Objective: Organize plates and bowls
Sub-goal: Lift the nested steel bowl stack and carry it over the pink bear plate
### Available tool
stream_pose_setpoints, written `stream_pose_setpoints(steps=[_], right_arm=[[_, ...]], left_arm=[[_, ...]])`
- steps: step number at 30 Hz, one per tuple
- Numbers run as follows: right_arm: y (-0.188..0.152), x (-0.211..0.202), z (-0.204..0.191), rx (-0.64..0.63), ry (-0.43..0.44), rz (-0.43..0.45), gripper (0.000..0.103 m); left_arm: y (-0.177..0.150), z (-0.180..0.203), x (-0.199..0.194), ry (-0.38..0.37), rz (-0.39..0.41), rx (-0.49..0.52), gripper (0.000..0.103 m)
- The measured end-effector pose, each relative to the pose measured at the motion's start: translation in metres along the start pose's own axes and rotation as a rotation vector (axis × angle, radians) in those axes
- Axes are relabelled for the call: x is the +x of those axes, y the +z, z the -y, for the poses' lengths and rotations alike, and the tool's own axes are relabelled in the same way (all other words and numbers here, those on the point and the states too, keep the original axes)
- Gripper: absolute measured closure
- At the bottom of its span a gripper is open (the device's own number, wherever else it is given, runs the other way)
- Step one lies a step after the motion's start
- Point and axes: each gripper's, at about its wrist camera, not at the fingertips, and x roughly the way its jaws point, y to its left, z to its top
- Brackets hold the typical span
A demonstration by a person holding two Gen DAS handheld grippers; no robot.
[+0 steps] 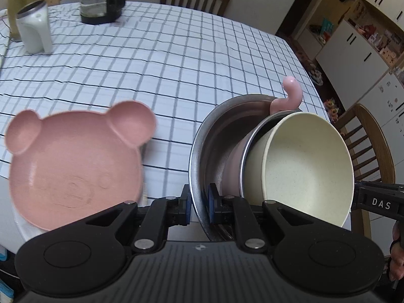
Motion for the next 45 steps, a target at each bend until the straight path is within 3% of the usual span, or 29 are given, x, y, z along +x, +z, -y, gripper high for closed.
stream_pose_setpoints(steps=[11, 23, 45], right_arm=[[0.014, 0.025, -0.1, -0.053, 0.05, 0.021, 0.091], [0.02, 0.074, -0.187, -0.081, 0.075, -0.003, 0.091], [0.005, 0.117, -0.209, -0.064, 0.009, -0.039, 0.09]], left_arm=[[0.011, -0.093, -0.045, 0.068, 0.071, -0.017, 0.091], [0.013, -0.177, -0.053, 0.101, 0.068, -0.04, 0.091], [0.005, -0.207, -0.016, 0.077, 0.031, -0.009, 0.091]])
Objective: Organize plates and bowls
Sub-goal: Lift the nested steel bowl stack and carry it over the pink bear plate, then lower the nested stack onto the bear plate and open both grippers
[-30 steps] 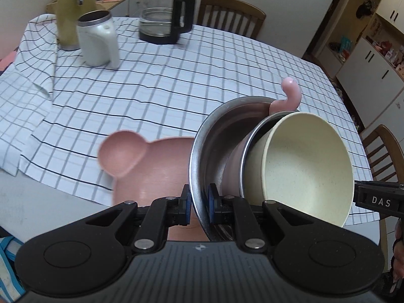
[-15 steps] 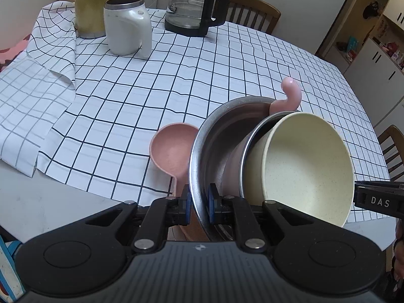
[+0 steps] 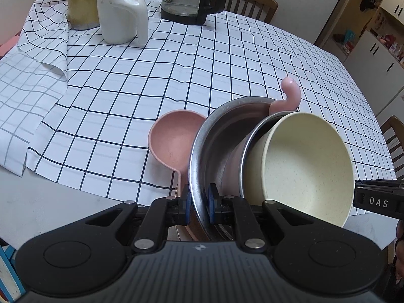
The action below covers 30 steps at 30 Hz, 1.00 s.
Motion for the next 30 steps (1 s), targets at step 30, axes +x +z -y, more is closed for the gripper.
stream_pose_setpoints(steps=[30], right_arm=[[-0.021, -0.05, -0.008, -0.07, -0.041, 0.139, 0.056]], left_arm=[[-0.011, 0.011, -0.038, 0.066, 0.102, 0.086, 0.09]])
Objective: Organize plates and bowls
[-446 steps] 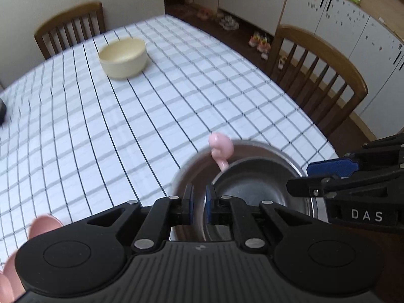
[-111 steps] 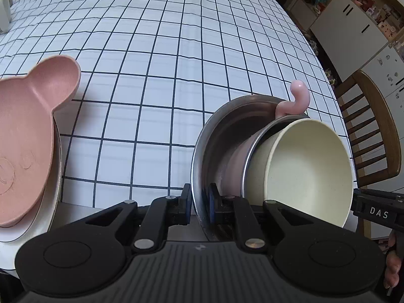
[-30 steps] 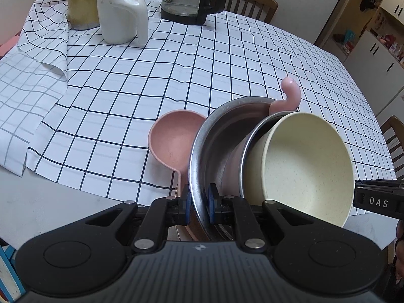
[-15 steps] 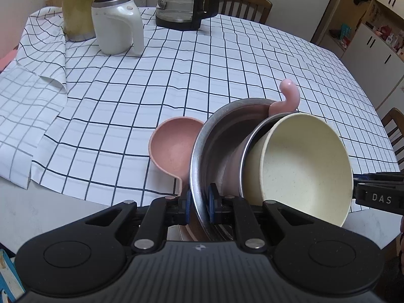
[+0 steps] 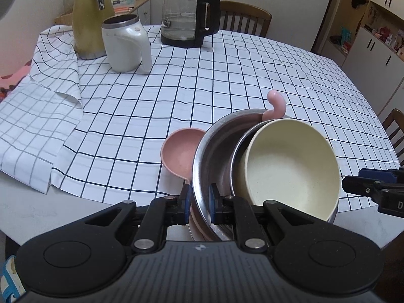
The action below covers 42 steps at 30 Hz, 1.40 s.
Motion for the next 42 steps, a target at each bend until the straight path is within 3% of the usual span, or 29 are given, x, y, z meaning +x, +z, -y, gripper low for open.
stream_pose_setpoints(steps=[6, 8, 11, 12, 13, 19, 25, 30, 42], right_arm=[[-0.005, -0.028, -0.003, 0.003, 0.023, 0.056, 0.044], [-0.008, -0.038, -0.005, 0.002, 0.032, 0.082, 0.041], [-0.011, -0.054, -0.008, -0.007, 0.048, 0.124, 0.037], [-0.012, -0.058, -0.009, -0.01, 0.054, 0.137, 0.033], [-0.013, -0.063, -0.011, -0.014, 0.059, 0.149, 0.031], [-0.02, -0.086, -0.018, -0.009, 0.079, 0.21, 0.021], [-0.028, -0.105, -0.027, -0.015, 0.094, 0.247, 0.007], [-0.036, -0.119, -0.032, -0.022, 0.105, 0.275, 0.002], [-0.047, -0.132, -0.029, 0.024, 0.089, 0.284, 0.0]], left_arm=[[-0.004, 0.006, -0.023, -0.012, 0.05, 0.026, 0.089], [-0.006, 0.007, -0.032, -0.019, 0.059, 0.033, 0.084], [-0.009, 0.008, -0.046, -0.032, 0.09, 0.033, 0.052], [-0.01, 0.008, -0.052, -0.035, 0.109, 0.031, 0.036], [-0.011, 0.009, -0.058, -0.038, 0.13, 0.031, 0.031], [-0.014, 0.01, -0.082, -0.065, 0.174, 0.032, 0.03], [-0.022, 0.014, -0.1, -0.099, 0.206, 0.032, 0.022], [-0.027, 0.016, -0.11, -0.122, 0.238, 0.027, 0.002], [-0.038, 0.027, -0.123, -0.16, 0.226, 0.028, 0.001]])
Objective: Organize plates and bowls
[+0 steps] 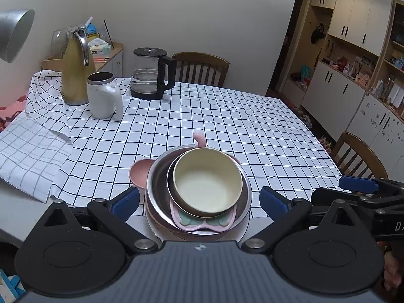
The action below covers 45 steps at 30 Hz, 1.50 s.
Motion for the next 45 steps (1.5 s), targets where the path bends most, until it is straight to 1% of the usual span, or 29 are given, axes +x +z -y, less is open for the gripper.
stream_pose_setpoints(steps=[4, 11, 17, 27, 45], right_arm=[[-0.001, 0.0, 0.004, 0.023, -0.017, -0.002, 0.0], [-0.005, 0.005, 0.011, 0.066, -0.03, -0.024, 0.0], [-0.005, 0.004, 0.011, 0.055, -0.035, -0.015, 0.0], [-0.003, 0.003, 0.011, 0.045, -0.048, 0.001, 0.0], [0.004, 0.012, 0.008, 0.034, -0.045, -0.013, 0.0]], left_arm=[[-0.002, 0.003, 0.001, 0.001, -0.012, -0.005, 0.001], [-0.004, 0.011, 0.0, 0.005, -0.004, 0.007, 0.001], [-0.004, 0.013, 0.001, 0.006, 0.0, 0.018, 0.001], [-0.001, 0.017, -0.005, 0.015, 0.045, 0.037, 0.001], [0.003, 0.012, 0.003, 0.015, 0.027, 0.034, 0.001]])
